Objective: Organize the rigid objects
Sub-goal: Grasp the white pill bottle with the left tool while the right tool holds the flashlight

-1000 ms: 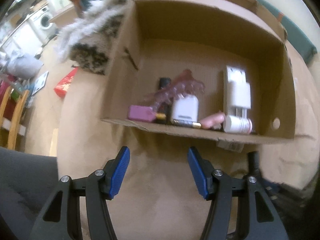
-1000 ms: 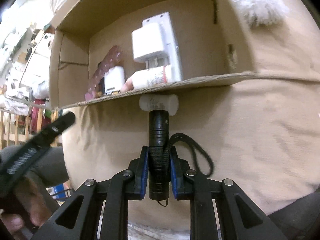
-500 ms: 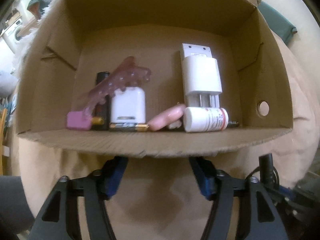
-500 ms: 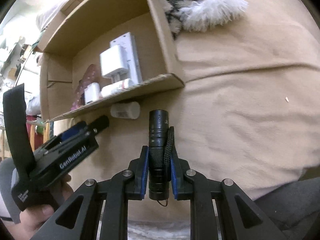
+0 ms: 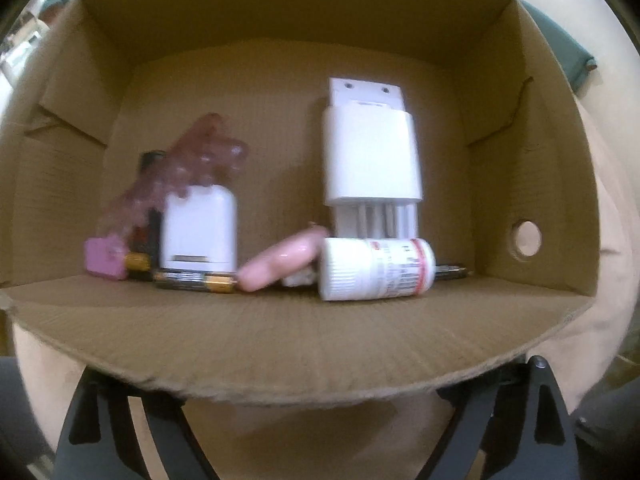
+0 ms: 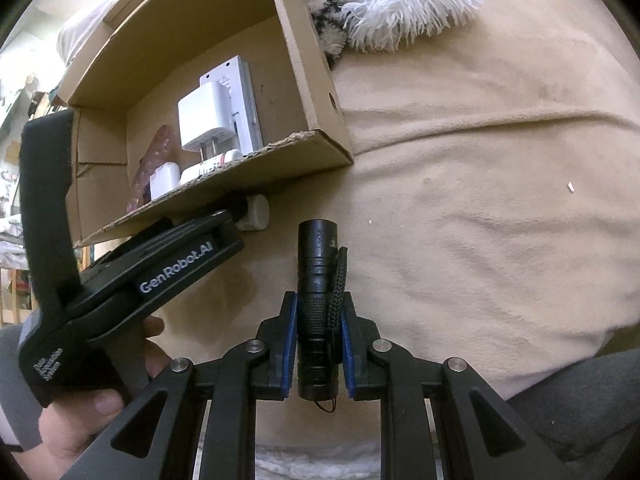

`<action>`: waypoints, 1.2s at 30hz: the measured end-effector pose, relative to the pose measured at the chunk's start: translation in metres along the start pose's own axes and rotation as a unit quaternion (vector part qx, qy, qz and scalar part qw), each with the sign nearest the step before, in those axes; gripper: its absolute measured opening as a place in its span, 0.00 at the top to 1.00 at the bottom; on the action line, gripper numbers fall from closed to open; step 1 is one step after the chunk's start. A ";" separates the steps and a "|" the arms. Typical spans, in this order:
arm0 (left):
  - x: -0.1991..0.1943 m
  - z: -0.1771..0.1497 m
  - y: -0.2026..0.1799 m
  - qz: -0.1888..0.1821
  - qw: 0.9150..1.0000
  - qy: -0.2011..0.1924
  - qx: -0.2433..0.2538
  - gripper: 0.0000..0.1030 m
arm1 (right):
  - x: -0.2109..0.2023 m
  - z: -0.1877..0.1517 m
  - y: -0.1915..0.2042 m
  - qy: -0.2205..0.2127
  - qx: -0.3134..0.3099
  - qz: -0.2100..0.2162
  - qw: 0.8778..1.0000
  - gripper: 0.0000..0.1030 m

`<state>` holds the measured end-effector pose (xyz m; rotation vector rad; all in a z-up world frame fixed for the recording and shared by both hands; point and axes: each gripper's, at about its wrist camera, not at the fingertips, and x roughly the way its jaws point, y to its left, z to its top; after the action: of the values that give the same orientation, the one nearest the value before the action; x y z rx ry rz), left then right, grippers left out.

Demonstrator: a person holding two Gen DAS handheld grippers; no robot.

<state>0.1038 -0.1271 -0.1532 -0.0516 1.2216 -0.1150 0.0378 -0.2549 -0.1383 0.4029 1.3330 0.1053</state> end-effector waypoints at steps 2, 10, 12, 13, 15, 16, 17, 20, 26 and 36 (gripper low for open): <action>0.004 0.001 0.001 -0.014 1.000 0.004 -0.008 0.15 | 0.002 0.002 0.002 0.000 0.002 0.002 1.000 0.80; 0.003 -0.018 0.010 -0.031 0.999 -0.005 -0.007 0.15 | -0.001 0.003 -0.005 -0.001 0.014 0.016 1.000 0.80; 0.000 -0.030 0.011 -0.030 0.999 -0.009 0.001 0.15 | -0.004 0.003 -0.010 0.000 0.017 0.021 1.000 0.80; -0.001 -0.033 0.011 -0.030 0.999 -0.011 0.003 0.15 | -0.005 0.003 -0.011 0.000 0.018 0.023 1.000 0.80; -0.001 -0.046 0.012 -0.027 1.000 -0.014 0.003 0.15 | -0.006 0.004 -0.012 0.001 0.015 0.024 1.000 0.80; -0.001 -0.051 0.012 -0.025 1.000 -0.014 0.002 0.15 | -0.006 0.004 -0.012 0.001 0.014 0.024 1.000 0.80; -0.001 -0.051 0.011 -0.024 1.000 -0.015 0.002 0.15 | -0.007 0.004 -0.013 0.002 0.012 0.025 1.000 0.80; -0.001 -0.048 -0.001 -0.009 1.000 -0.019 0.011 0.15 | -0.007 0.004 -0.014 0.004 0.010 0.023 1.000 0.80; 0.011 -0.053 -0.007 0.029 0.999 0.002 0.028 0.58 | -0.007 0.002 -0.015 0.004 0.014 0.015 1.000 0.80; -0.011 -0.076 0.021 0.068 0.997 0.022 0.025 0.58 | -0.009 -0.002 -0.002 -0.006 -0.002 0.005 1.000 0.80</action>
<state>0.0300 -0.1036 -0.1706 0.0779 1.2626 -0.0286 0.0339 -0.2586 -0.1312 0.4064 1.3181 0.1127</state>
